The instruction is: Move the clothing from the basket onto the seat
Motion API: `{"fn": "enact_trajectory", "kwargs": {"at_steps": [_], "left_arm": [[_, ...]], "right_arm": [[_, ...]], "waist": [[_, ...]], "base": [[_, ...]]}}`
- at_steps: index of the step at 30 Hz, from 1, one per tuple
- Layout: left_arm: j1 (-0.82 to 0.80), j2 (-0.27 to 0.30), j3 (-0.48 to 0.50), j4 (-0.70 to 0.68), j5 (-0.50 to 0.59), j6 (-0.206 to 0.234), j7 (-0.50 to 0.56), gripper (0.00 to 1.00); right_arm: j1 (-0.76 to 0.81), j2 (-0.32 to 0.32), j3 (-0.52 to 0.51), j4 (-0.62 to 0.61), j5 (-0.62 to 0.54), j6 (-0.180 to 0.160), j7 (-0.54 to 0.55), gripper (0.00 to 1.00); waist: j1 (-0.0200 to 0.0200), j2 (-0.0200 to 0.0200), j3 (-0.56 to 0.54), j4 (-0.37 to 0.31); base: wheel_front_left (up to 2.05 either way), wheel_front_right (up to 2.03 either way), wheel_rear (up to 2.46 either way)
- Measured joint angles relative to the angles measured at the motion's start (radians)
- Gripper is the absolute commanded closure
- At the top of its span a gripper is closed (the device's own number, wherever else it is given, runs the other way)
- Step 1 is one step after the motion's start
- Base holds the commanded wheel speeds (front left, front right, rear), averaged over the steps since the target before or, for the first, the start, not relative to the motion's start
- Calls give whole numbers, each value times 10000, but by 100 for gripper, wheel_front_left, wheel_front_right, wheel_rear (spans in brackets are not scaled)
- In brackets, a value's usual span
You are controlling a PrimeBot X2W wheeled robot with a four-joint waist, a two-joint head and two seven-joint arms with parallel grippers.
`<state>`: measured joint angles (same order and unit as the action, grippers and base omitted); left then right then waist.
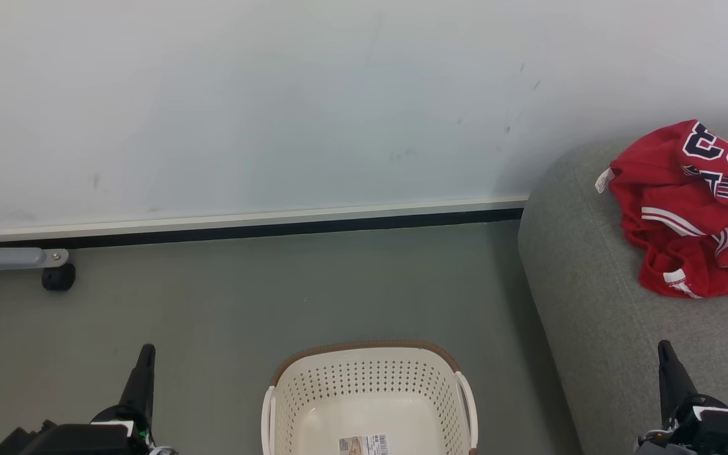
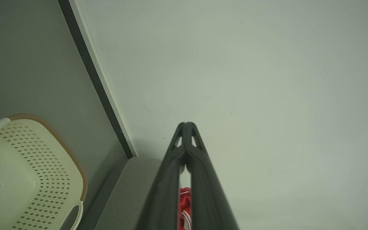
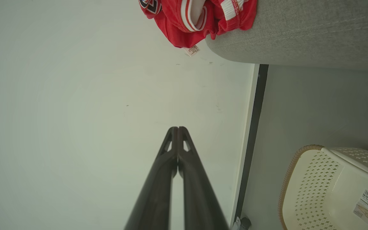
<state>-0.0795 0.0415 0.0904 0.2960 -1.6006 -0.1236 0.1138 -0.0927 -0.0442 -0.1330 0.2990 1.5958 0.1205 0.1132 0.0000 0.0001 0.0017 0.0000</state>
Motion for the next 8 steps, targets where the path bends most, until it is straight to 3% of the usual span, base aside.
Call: {"fn": "enact_trajectory", "kwargs": {"at_steps": [8], "left_arm": [[0, 0, 0, 0, 0, 0, 0, 100]], "right_arm": [[0, 0, 0, -2, 2, 0, 0, 100]], "waist": [[0, 0, 0, 0]], "base": [[0, 0, 0]]}}
